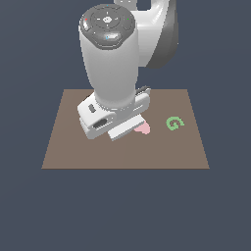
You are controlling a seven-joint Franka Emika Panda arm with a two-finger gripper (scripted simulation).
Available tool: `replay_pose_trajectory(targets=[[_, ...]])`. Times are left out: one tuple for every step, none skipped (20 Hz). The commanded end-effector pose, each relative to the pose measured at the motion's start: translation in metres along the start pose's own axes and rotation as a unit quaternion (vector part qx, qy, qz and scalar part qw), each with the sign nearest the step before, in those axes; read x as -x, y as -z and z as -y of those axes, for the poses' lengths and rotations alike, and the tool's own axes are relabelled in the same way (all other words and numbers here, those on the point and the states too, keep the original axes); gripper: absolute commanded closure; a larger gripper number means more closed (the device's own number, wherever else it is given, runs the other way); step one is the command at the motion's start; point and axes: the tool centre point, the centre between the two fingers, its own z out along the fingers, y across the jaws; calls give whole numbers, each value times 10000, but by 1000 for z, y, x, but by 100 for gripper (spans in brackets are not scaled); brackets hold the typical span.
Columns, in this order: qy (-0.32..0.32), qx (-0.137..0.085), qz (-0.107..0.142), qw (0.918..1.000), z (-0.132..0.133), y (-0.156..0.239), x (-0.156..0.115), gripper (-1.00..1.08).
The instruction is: Insert a designated object into the corresponding slot on a board.
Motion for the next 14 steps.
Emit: replay_pose_trajectory(targets=[[12,2,-3,10000,13,1,14,108],[15,2,-3,10000,18,2,20,108],[20,2,-3,10000,23,2,25,108],[24,2,-3,10000,28,2,30,108],[27,2,-2,10000,32,3,35,108],[32,2,-2,10000,37,3,40,108],[36,2,-2,10000,41,3,45,108],[39,2,-2,10000,45,4,49,108],[42,2,-2,10000,49,4,53,108],[46,2,-2,10000,53,4,57,108],[49,2,-1,10000,56,4,61,108],[49,2,-1,10000,59,5,65,108],[54,2,-1,10000,62,5,68,108],[54,2,-1,10000,65,5,71,108]])
